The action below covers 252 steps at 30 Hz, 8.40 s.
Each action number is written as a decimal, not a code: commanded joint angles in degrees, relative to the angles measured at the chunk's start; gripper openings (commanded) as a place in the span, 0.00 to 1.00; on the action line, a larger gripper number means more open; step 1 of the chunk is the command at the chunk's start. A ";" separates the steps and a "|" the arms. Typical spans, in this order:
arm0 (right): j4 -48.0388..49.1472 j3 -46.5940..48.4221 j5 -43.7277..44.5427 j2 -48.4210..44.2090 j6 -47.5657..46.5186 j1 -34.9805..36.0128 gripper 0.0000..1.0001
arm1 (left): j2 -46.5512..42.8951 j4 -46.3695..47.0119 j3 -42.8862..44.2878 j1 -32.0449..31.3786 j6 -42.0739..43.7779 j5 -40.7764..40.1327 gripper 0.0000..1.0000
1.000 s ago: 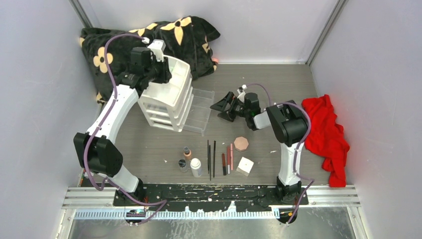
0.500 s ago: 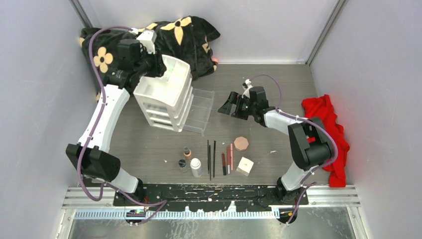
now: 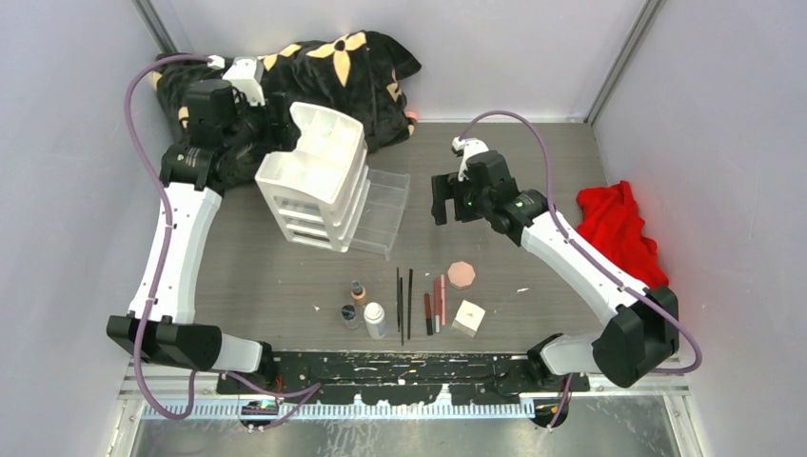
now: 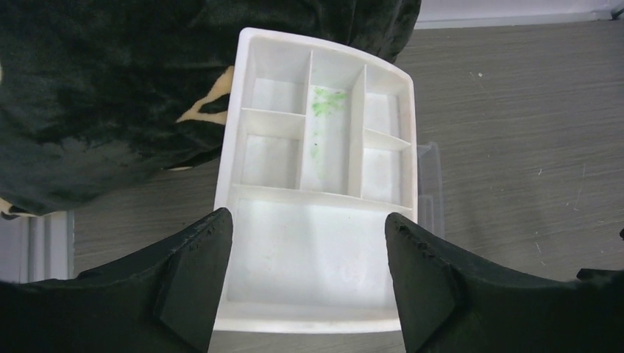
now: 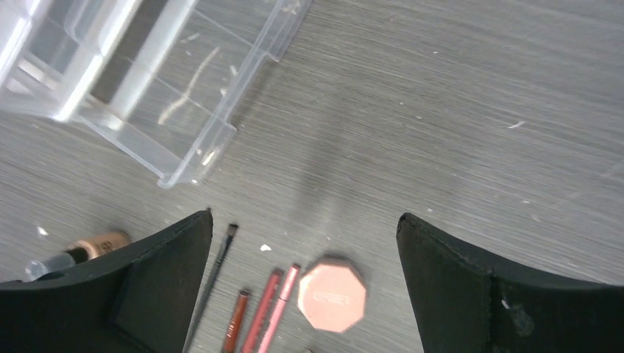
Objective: Organize the makeup
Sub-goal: Open the drawer in the storage box, then pick up the lipstick at the center of the board, then place the lipstick in the drawer, then pick up the lipstick at the center of the board, then place the lipstick in the drawer.
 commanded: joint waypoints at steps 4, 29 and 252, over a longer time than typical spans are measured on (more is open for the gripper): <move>-12.06 4.11 14.94 -4.03 -5.11 5.06 1.00 | -4.90 -2.08 0.59 1.30 0.73 -0.04 0.85; -15.03 -10.58 18.98 -5.16 17.80 32.14 0.29 | -15.42 0.17 -12.53 4.78 -2.63 4.36 1.00; 0.62 35.89 4.15 36.57 7.21 14.55 0.01 | -19.09 0.16 -23.91 4.82 0.85 9.43 1.00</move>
